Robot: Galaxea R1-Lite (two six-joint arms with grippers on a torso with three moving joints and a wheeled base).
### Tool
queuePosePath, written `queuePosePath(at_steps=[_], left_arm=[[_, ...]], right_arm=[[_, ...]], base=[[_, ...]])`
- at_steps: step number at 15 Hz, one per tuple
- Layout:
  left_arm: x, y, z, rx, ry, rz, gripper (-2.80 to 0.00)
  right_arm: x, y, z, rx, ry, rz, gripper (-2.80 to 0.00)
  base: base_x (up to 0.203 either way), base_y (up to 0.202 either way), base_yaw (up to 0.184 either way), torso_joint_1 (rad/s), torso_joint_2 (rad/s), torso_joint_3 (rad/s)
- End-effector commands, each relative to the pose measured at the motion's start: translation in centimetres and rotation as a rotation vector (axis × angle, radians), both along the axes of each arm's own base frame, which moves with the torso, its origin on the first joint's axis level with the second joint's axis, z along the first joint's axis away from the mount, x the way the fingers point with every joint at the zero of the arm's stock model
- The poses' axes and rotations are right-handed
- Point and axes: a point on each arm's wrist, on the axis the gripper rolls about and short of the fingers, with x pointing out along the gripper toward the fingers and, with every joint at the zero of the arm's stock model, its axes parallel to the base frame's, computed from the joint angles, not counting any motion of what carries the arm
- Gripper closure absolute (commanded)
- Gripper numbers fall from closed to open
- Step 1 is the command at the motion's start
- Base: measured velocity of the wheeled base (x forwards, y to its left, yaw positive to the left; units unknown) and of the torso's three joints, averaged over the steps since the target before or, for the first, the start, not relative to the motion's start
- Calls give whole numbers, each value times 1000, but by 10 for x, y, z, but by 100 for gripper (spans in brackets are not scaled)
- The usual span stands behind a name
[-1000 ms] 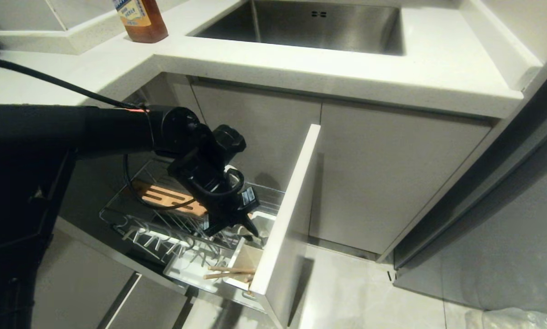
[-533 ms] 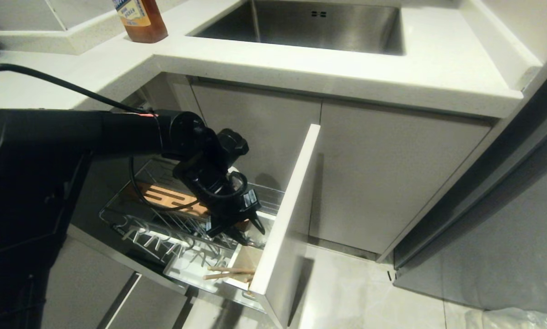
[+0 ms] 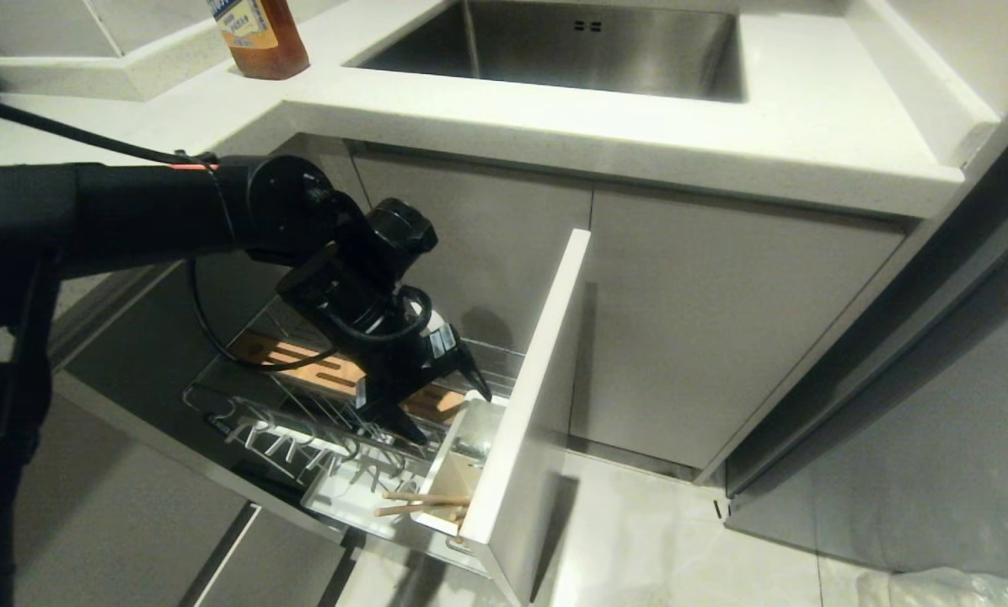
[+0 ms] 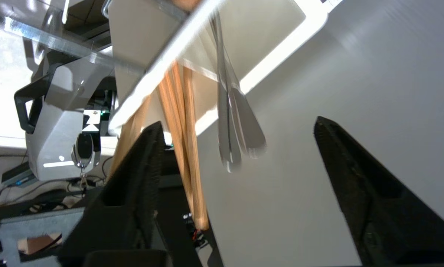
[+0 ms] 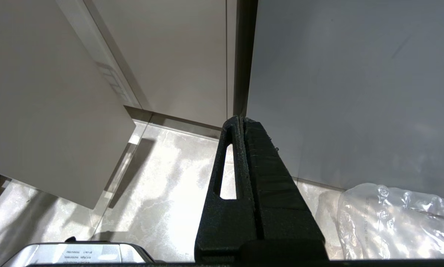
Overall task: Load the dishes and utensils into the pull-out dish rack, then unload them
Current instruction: Pick up the plate and place it in the cupboard
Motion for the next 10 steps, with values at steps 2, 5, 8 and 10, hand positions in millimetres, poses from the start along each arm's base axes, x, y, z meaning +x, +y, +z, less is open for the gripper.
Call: queuePosePath(at_steps=[2,5,8,10], left_arm=[[-23,10,31,-26,-55,2,-280],[-45,20,51,-28,-92,4,0],[-78,36,80,-35,-158,12,0],[-104,49,100,-50,-220,19,0]], right_arm=[[0,0,0,0,0,0,0],[0,0,0,0,0,0,0],[0,0,0,0,0,0,0],[0,0,0,0,0,0,0]], base=[[0,0,0,0,0,0],[0,0,0,0,0,0],[0,0,0,0,0,0],[0,0,0,0,0,0]])
